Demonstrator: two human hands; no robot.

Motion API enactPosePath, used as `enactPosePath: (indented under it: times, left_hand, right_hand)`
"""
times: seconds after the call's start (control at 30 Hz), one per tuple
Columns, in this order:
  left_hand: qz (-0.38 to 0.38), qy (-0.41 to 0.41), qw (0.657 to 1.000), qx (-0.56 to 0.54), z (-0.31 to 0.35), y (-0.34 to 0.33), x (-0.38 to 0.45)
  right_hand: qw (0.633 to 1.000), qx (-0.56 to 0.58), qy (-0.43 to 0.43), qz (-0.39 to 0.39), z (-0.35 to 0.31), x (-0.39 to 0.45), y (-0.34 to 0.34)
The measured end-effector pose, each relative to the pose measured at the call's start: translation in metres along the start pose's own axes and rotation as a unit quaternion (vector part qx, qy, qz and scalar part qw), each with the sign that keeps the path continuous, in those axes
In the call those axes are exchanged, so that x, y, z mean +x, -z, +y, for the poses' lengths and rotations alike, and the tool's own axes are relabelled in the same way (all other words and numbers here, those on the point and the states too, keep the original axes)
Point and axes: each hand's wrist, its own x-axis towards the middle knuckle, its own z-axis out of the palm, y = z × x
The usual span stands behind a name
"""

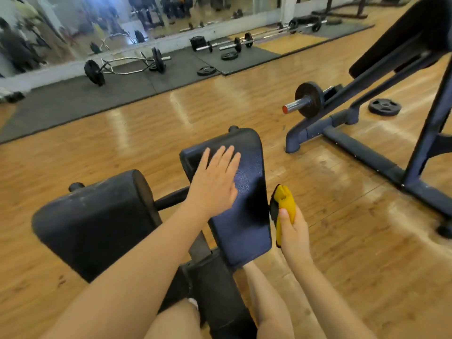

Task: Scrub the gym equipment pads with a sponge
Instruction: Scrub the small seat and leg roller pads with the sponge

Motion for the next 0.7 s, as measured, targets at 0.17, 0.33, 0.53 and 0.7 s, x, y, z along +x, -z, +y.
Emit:
enactPosePath:
  times: [0.17,0.33,0.53,0.7]
  left_hand:
    - [0.044,0.116,0.992,-0.021,-0.052,-0.005,-0.088]
    - [0.067,0.238,0.969,-0.014,-0.103,-0.018,-0.145]
    - [0.102,0.258,0.959,-0.048,-0.108,-0.056,-0.162]
    - [0.146,0.241,0.959,-0.041,-0.113,-0.074,-0.162]
  right_hand:
    - [0.989,-0.075,0.112,-0.066,-0.053,0.002,-0.026]
    - [0.92,-0.215,0.273,-0.183,-0.111,0.029,-0.062]
    - [0.683,-0.525,0.399,-0.316,-0.168,0.082,-0.141]
    - [0.406,-0.685,0.428,-0.427,-0.14,0.092,-0.188]
